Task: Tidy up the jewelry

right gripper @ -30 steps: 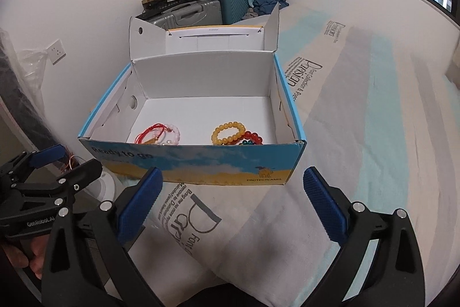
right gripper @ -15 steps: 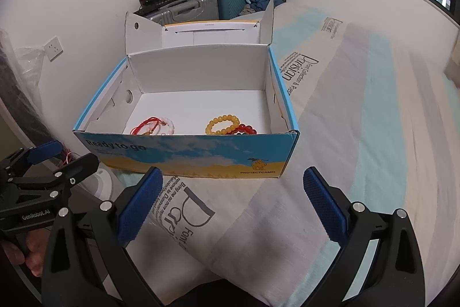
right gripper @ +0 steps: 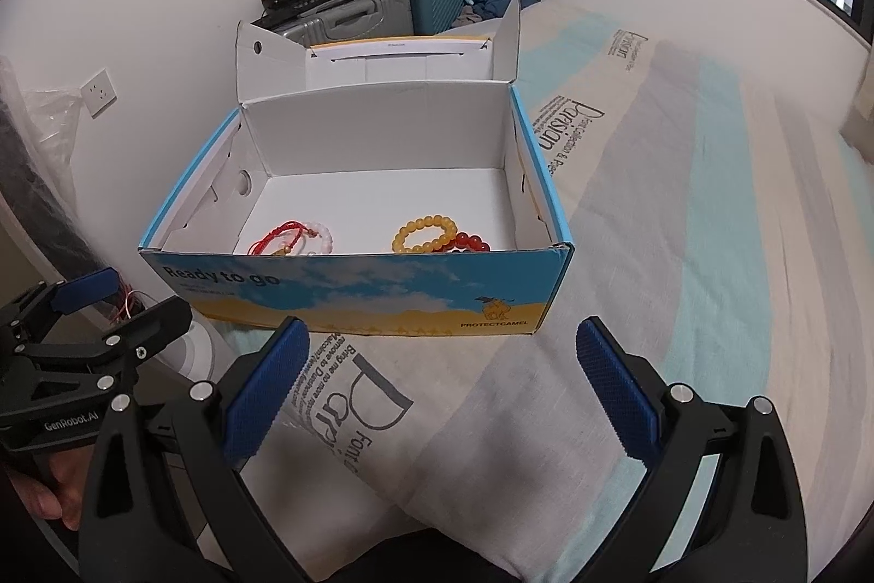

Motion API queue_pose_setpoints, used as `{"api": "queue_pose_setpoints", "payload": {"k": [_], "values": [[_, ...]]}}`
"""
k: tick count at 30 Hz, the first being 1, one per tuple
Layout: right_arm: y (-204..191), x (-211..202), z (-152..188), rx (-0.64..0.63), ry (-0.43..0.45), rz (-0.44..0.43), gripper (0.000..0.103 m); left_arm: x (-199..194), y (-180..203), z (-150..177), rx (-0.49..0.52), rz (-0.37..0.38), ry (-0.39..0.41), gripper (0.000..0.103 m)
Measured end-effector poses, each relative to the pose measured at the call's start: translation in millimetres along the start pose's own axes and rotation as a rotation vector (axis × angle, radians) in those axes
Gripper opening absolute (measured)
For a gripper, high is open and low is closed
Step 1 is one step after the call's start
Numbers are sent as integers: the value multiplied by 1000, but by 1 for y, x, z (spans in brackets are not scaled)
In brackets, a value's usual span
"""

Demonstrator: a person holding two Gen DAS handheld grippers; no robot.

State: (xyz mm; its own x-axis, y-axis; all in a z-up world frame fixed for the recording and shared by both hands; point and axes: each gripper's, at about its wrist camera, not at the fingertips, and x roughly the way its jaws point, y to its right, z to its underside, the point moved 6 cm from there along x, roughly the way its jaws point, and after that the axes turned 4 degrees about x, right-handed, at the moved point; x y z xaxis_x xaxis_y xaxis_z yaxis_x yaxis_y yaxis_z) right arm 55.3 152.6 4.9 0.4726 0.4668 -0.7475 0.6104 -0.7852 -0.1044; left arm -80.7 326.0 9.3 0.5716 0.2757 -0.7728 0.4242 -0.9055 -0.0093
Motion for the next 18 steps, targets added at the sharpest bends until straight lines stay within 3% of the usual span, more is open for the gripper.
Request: {"api": "queue_pose_setpoints", "payload": {"k": [13, 18], "values": [[-3, -1, 1, -4, 0, 4, 94, 2, -4, 4, -18, 2, -26, 97], [-4, -1, 1, -4, -1, 5, 94, 3, -3, 4, 5, -29, -16, 97]]}}
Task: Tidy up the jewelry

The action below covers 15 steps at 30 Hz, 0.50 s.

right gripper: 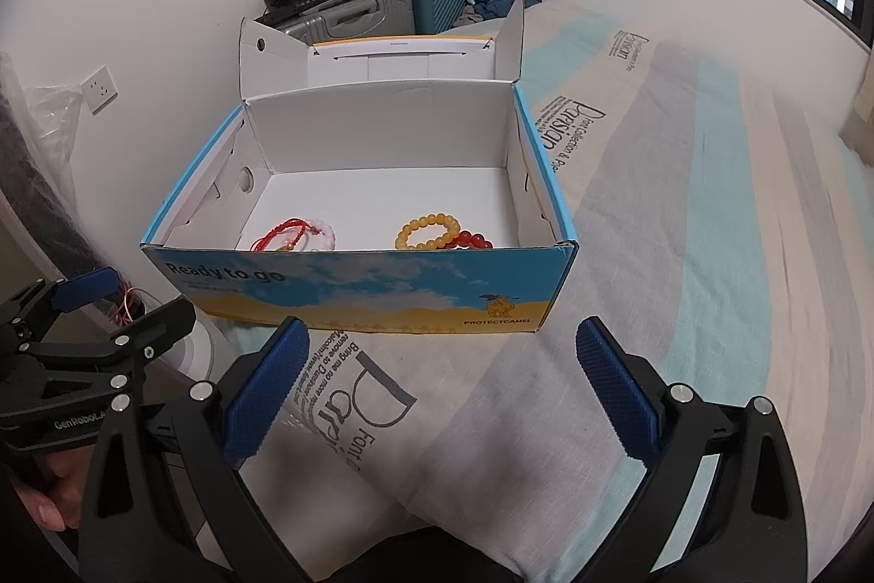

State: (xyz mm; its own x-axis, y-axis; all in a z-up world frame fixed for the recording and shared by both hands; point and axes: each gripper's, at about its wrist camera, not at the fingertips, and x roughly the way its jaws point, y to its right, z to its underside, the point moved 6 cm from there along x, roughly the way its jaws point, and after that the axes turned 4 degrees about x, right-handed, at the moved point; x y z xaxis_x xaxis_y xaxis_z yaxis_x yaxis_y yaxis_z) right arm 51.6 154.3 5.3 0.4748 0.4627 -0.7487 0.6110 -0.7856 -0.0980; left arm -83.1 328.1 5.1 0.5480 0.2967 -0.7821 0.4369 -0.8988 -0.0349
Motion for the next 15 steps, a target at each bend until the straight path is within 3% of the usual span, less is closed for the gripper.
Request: {"api": "queue_pose_setpoints", "payload": {"k": [15], "values": [[1, 0, 0, 2, 2, 1, 94, -5, 0, -1, -14, 8, 28, 97]]}}
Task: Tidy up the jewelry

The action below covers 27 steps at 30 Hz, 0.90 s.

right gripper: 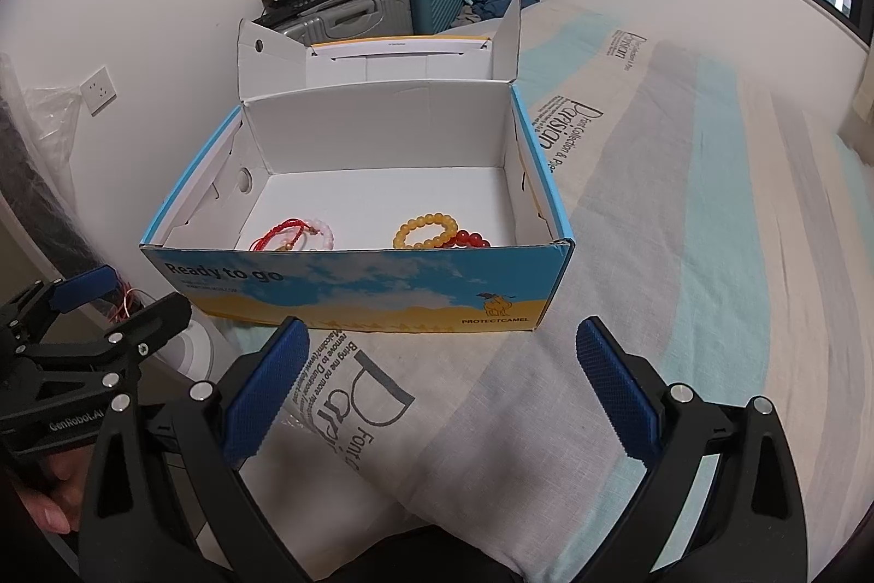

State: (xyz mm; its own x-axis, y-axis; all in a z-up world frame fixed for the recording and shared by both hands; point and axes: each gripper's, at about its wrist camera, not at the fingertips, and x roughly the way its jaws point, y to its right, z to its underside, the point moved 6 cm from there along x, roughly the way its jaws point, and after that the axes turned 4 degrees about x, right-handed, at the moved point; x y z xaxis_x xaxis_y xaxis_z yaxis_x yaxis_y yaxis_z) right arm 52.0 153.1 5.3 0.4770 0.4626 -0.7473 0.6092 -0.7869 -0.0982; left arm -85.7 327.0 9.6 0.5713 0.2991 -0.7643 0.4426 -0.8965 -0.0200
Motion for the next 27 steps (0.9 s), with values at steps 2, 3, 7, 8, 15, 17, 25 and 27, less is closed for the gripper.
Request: {"api": "queue_pose_setpoints", "payload": {"k": [2, 3, 7, 8, 15, 17, 25, 27], "values": [[0, 0, 0, 2, 0, 0, 94, 1, 0, 1, 2, 1, -10, 97], [0, 0, 0, 1, 0, -1, 94, 1, 0, 2, -2, 4, -12, 97], [-1, -1, 0, 6, 4, 1, 94, 1, 1, 3, 0, 5, -18, 97], [-1, -1, 0, 6, 4, 0, 94, 1, 1, 3, -3, 8, -16, 97], [-2, -4, 0, 10, 8, 0, 94, 2, 0, 4, -22, 10, -29, 97], [-3, -5, 0, 9, 9, -1, 94, 1, 0, 4, -27, 8, -31, 97], [-4, -8, -2, 12, 12, -2, 94, 0, 2, 4, -26, 7, -32, 97], [-3, -7, -2, 11, 13, -1, 94, 0, 1, 4, -27, 7, -31, 97]]}}
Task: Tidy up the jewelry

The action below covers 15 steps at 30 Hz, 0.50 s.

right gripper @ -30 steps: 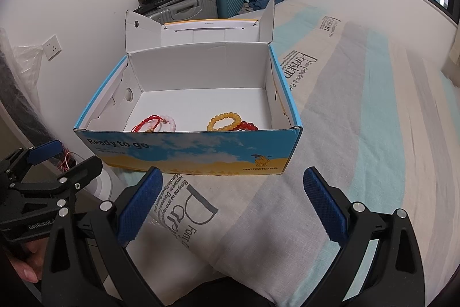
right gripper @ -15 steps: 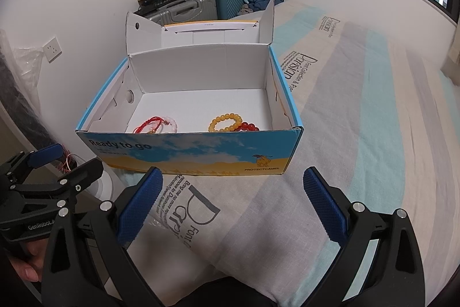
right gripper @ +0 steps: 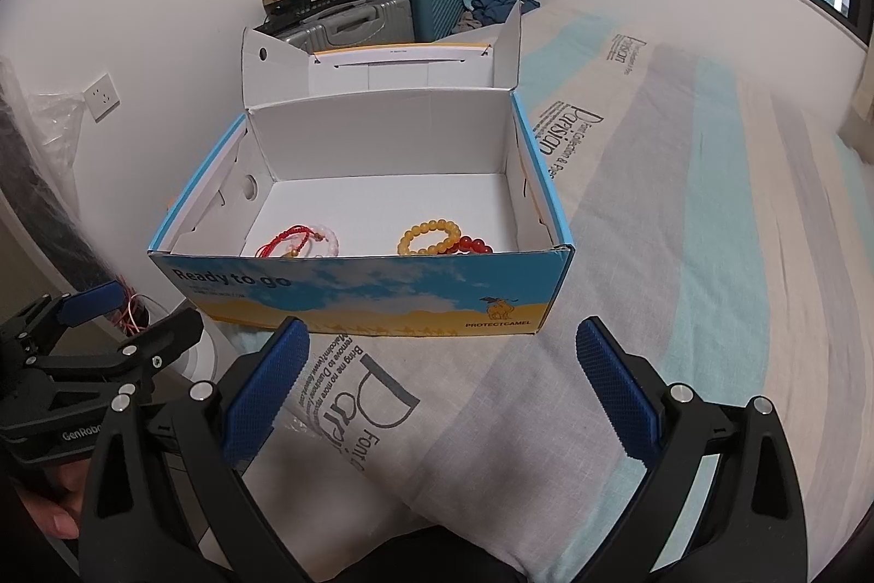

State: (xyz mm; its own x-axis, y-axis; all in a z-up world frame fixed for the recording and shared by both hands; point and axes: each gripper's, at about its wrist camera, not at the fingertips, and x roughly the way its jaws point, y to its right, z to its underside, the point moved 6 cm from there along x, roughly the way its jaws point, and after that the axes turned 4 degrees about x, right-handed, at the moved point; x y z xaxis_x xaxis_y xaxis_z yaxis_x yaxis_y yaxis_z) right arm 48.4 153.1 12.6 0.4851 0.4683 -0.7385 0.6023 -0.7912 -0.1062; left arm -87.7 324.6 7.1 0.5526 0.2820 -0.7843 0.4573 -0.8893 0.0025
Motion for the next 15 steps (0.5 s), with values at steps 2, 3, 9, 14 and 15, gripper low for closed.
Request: {"api": "queue_pose_setpoints", "payload": {"k": [2, 3, 9, 14, 15], "values": [[0, -1, 0, 1, 1, 0, 94, 0, 0, 0, -4, -2, -2, 97], [0, -1, 0, 0, 2, 1, 94, 0, -1, -1, -3, -2, -2, 97], [-2, -3, -4, -4, 6, 1, 94, -3, -1, -2, 8, -13, 5, 97], [-3, -3, -5, -6, 6, 1, 94, -4, -3, -3, 13, -21, 8, 97], [-3, -3, -6, -7, 7, 2, 94, -4, -3, -3, 13, -21, 9, 97]]}}
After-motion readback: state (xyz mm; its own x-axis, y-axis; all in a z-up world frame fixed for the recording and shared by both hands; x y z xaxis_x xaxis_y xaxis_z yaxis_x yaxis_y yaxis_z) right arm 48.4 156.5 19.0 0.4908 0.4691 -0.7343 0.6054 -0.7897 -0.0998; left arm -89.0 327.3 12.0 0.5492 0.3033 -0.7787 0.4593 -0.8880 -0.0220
